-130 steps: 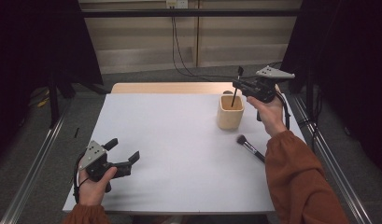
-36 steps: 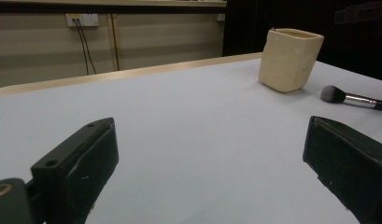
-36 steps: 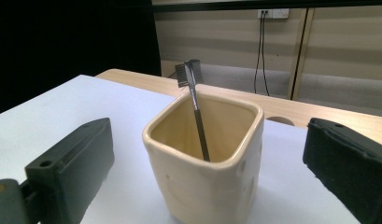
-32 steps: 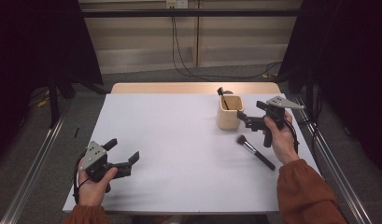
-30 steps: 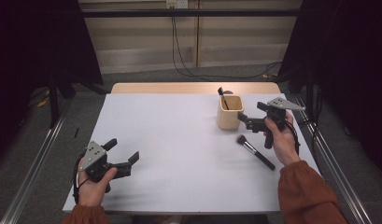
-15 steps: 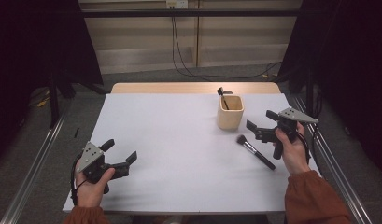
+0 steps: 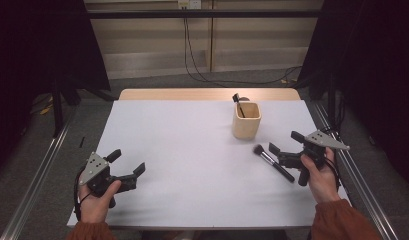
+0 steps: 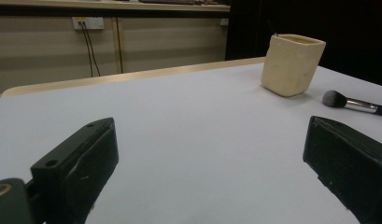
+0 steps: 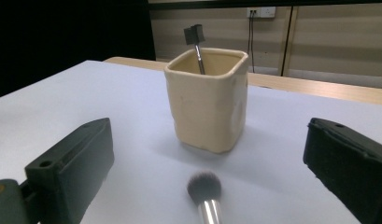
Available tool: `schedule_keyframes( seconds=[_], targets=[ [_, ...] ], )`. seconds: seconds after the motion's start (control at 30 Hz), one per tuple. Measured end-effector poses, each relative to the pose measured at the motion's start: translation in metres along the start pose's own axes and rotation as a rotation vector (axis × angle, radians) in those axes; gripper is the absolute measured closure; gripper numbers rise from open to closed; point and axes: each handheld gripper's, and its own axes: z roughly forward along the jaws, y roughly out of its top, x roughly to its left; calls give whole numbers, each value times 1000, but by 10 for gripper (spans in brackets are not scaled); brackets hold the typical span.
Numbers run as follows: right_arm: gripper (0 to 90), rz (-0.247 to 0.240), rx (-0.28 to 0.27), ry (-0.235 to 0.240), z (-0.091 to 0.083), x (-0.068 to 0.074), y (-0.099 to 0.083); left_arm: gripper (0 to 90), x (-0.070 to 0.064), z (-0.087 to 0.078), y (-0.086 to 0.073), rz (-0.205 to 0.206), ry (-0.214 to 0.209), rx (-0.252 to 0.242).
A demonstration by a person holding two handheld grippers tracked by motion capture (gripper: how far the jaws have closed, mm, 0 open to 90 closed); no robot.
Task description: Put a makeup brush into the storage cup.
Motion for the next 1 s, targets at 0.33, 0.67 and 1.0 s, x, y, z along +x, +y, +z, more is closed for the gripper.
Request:
schedule_keyframes(
  seconds=[0.33,0.67,1.0],
  targets=[
    [14,-4,7,-14,-25,2,-17,34,-1,-7,0,-2,10,-10],
    [14,-6,6,-37,-49,4,-33,33,-5,-11,-1,11,5,-5],
    [12,-19,34,-33,-66,6,-50,33,-8,-12,-2,22,-8,6]
  ],
)
